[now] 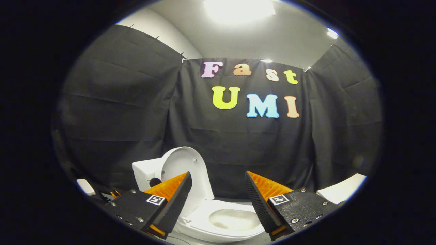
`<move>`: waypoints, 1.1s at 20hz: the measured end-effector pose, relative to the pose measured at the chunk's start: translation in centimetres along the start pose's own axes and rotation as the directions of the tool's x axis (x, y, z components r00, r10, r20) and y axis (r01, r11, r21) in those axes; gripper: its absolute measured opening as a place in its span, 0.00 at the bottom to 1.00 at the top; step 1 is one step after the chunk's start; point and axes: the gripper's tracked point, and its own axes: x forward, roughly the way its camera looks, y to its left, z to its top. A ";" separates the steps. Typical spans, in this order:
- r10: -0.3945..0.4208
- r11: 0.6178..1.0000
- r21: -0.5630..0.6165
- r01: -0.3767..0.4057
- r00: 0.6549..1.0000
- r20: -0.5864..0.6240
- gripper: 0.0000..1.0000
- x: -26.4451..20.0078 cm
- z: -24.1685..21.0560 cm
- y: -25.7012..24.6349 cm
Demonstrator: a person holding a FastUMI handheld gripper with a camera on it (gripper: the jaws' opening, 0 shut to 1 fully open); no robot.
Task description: Open the toilet lid.
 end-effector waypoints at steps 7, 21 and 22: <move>-0.105 0.992 0.068 0.104 0.994 0.016 0.95 -4.3 -1.7 -6.4; -0.265 0.963 0.047 0.265 0.964 -0.006 0.95 -9.0 -6.1 -12.9; -0.267 0.963 0.044 0.267 0.964 -0.007 0.95 -9.1 -6.2 -13.0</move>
